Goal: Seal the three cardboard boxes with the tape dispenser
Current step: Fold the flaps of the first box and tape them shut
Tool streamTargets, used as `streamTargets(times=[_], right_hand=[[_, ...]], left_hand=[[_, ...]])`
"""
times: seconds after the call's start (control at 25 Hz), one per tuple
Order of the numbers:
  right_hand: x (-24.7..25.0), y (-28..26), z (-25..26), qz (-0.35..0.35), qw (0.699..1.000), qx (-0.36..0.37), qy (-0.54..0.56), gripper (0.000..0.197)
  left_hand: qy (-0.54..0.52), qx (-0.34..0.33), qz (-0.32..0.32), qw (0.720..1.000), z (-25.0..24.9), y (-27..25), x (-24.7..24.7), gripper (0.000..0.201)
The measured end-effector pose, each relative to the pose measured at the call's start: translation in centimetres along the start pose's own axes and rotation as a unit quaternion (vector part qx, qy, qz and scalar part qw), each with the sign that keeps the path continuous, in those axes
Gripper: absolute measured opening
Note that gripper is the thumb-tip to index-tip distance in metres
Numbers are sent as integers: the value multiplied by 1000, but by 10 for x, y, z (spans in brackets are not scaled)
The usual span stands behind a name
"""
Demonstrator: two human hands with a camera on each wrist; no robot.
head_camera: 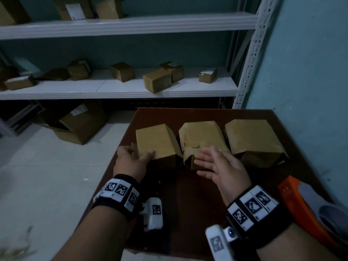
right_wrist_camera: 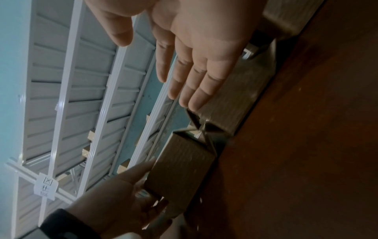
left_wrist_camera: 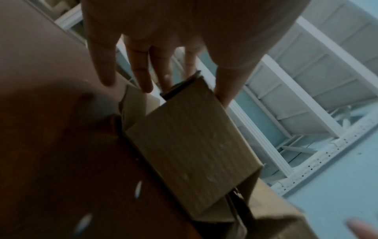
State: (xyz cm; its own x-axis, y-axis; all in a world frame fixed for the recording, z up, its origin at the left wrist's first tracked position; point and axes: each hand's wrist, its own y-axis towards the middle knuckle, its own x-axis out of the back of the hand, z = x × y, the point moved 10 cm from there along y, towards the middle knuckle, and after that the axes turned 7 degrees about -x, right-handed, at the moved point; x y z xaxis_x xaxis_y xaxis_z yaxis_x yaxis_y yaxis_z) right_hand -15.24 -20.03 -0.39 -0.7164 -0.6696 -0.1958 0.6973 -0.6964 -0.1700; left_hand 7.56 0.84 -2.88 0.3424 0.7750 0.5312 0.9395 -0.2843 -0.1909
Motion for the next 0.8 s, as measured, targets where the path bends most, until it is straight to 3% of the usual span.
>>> streamTargets(times=[0.12, 0.32, 0.4, 0.52, 0.56, 0.6, 0.68, 0.8], right_hand=[[-13, -3, -7, 9, 1000, -13, -6, 58], [-21, -6, -14, -7, 999, -27, -17, 44], [-21, -7, -14, -8, 999, -33, -18, 43], [-22, -13, -9, -12, 999, -24, -24, 37], [-23, -16, -5, -13, 1000, -10, -27, 37], [-24, -18, -1, -12, 999, 7, -34, 40], [-27, -20, 6, -6, 998, 38, -47, 55], [-33, -19, 13, 21, 997, 52, -51, 70]], left_hand=[[-53, 70, 31, 996, 19, -11, 1, 102], [-135, 87, 38, 986, 27, -21, 6, 106], [-179, 109, 36, 977, 31, -24, 9, 101], [-313, 137, 43, 939, 31, -25, 7, 62], [-360, 143, 51, 921, 30, -26, 4, 58], [-393, 149, 69, 905, 29, -27, -1, 65], [-422, 145, 124, 886, 20, -31, -10, 99], [-385, 98, 174, 901, 3, -36, -19, 123]])
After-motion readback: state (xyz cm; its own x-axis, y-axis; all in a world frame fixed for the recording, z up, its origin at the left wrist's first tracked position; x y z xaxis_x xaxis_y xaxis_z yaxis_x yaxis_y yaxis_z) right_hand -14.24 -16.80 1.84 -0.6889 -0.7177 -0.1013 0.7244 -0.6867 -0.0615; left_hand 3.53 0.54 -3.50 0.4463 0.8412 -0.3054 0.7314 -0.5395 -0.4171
